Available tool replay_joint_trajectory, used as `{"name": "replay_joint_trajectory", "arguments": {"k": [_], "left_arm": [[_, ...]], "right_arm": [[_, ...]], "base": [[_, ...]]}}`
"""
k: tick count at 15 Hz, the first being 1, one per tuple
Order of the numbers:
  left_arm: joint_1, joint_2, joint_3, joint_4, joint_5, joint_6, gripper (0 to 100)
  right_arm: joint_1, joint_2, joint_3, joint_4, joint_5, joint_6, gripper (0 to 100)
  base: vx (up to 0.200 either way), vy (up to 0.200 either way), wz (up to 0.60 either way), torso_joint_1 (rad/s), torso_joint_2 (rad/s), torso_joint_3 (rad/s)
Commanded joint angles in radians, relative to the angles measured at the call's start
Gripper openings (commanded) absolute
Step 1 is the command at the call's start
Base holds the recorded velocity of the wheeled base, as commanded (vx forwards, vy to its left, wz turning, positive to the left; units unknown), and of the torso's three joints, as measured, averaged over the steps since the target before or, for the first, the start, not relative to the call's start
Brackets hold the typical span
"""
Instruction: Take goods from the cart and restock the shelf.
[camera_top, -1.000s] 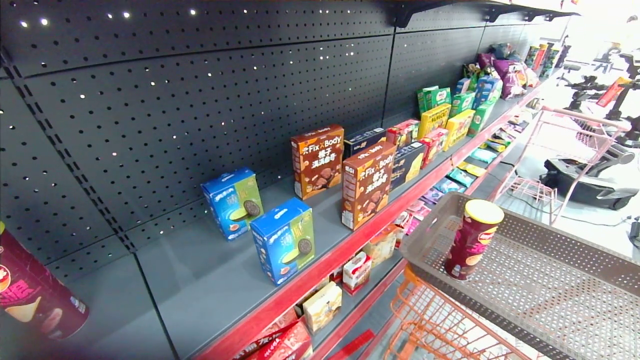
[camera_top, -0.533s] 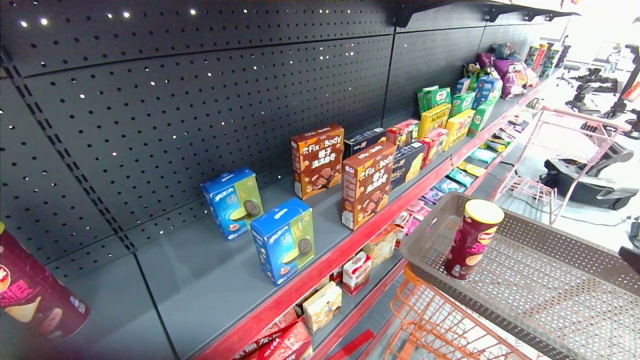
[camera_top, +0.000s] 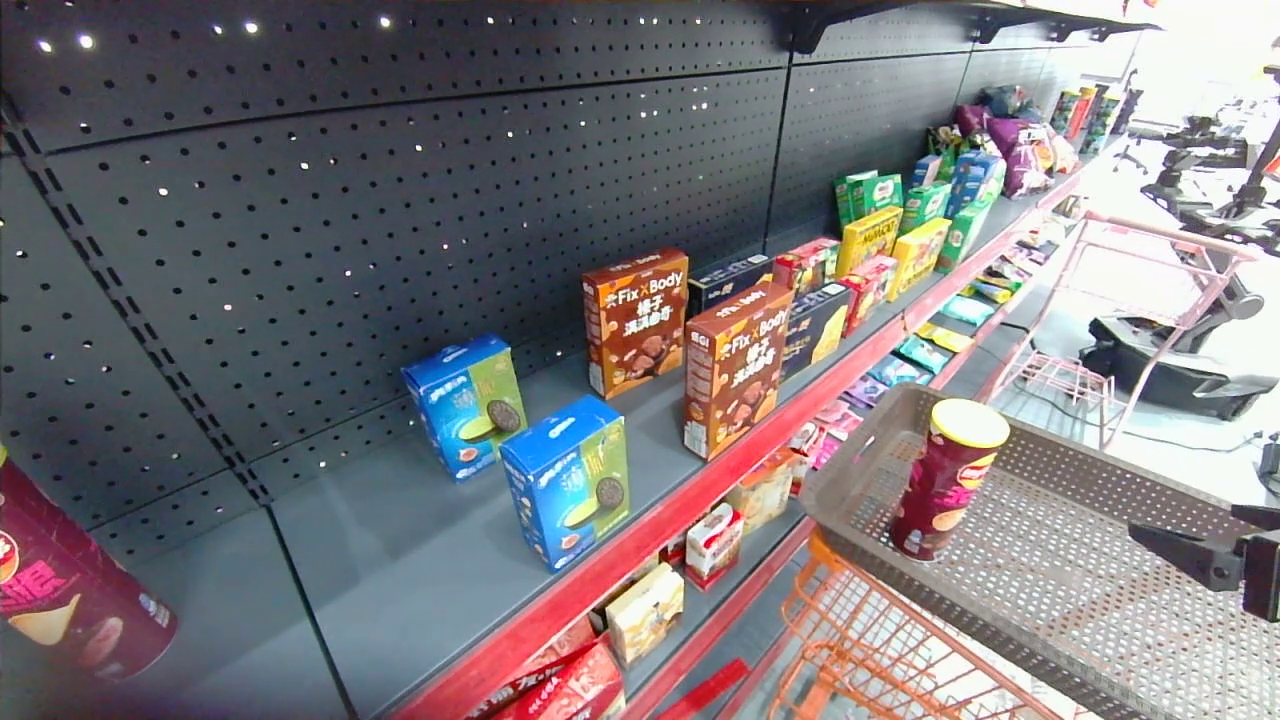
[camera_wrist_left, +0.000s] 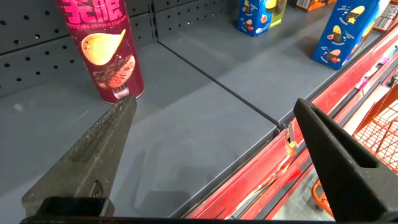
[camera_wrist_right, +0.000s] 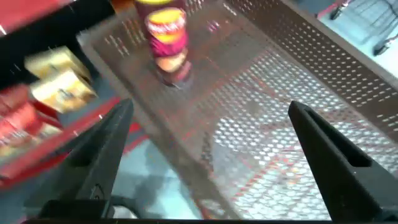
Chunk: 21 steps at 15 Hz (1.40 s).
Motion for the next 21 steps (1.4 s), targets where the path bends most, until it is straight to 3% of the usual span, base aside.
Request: {"name": "replay_joint_trajectory", "arguments": {"k": [1, 3, 7, 13, 16, 21], "left_arm": [[0.0, 0.001, 0.0, 0.0, 0.0, -0.001, 100], [0.0, 0.001, 0.0, 0.0, 0.002, -0.001, 100], [0.0, 0.001, 0.0, 0.0, 0.0, -0.001, 100], [0.0, 0.001, 0.0, 0.0, 0.0, -0.001, 100], [0.0, 0.001, 0.0, 0.0, 0.0, -0.001, 100], [0.0, 0.001, 0.0, 0.0, 0.0, -0.001, 100]], "right_arm": [[-0.102, 0.114, -0.011, -0.003, 0.067, -0.062, 100], [-0.102, 0.137, -0.003, -0.021, 0.076, -0.059, 100], [-0.091, 0.206, -0.043, -0.059, 0.202, -0.048, 100], [-0.024, 0.266, -0.146, 0.01, -0.013, -0.017, 100], [0.01, 0.263, -0.238, 0.128, -0.019, 0.018, 100], [0.111, 0.339, -0.284, 0.135, -0.016, 0.067, 100]], "base": [[0.0, 0.0, 0.0, 0.0, 0.0, 0.0], [0.0, 0.0, 0.0, 0.0, 0.0, 0.0], [0.0, 0.0, 0.0, 0.0, 0.0, 0.0], [0.0, 0.0, 0.0, 0.0, 0.0, 0.0], [0.0, 0.0, 0.0, 0.0, 0.0, 0.0], [0.0, 0.0, 0.0, 0.0, 0.0, 0.0]]}}
